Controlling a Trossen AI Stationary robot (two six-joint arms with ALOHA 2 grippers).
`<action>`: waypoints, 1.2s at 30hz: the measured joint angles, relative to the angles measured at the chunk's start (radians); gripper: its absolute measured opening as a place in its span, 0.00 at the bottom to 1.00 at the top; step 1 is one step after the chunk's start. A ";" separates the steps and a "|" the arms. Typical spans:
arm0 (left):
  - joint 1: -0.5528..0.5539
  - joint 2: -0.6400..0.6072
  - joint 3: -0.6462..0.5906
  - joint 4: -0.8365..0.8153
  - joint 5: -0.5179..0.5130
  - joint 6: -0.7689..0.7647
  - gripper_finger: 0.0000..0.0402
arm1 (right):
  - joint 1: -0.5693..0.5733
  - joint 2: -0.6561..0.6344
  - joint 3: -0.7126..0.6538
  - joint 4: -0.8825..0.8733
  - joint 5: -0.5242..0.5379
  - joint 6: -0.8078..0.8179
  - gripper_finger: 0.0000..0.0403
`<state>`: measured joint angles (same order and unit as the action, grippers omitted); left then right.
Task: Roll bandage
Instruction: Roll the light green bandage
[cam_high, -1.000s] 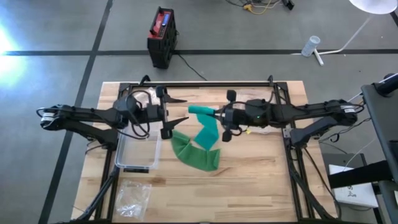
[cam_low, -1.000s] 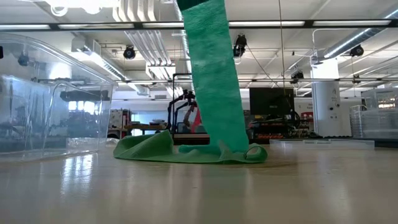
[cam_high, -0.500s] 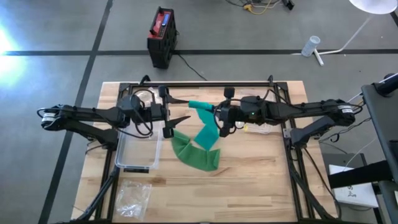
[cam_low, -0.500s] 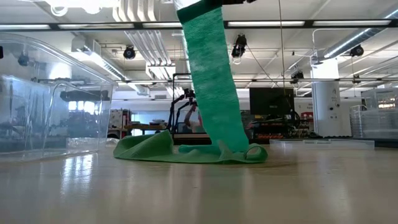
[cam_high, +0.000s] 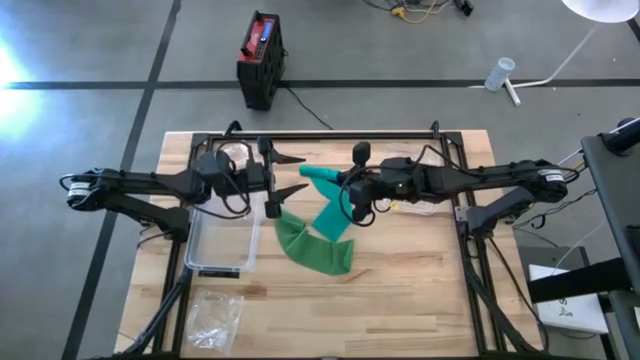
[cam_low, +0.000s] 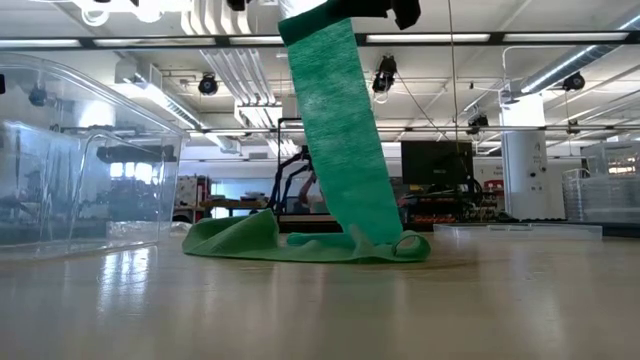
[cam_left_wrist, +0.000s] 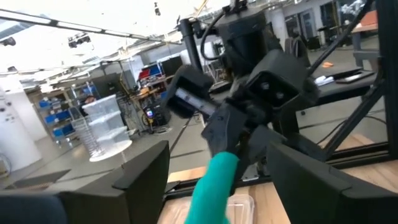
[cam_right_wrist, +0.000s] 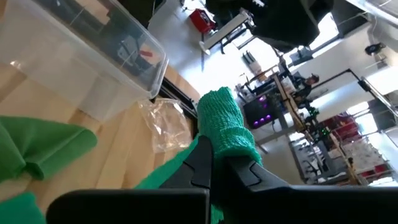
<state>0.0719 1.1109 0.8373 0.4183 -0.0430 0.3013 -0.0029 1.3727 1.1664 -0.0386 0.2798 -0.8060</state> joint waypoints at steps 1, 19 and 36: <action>0.001 0.000 0.001 0.004 0.000 0.001 0.65 | -0.001 0.000 0.000 -0.003 0.000 -0.001 0.01; 0.002 0.207 0.078 0.051 0.056 -0.105 0.54 | -0.011 0.003 0.020 -0.024 -0.052 -0.042 0.01; -0.002 0.283 0.344 -0.422 0.012 -0.037 0.56 | -0.003 -0.021 0.060 -0.132 -0.054 0.036 0.01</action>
<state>0.0698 1.3938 1.1814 -0.0041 -0.0311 0.2639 -0.0059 1.3522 1.2259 -0.1707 0.2256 -0.7704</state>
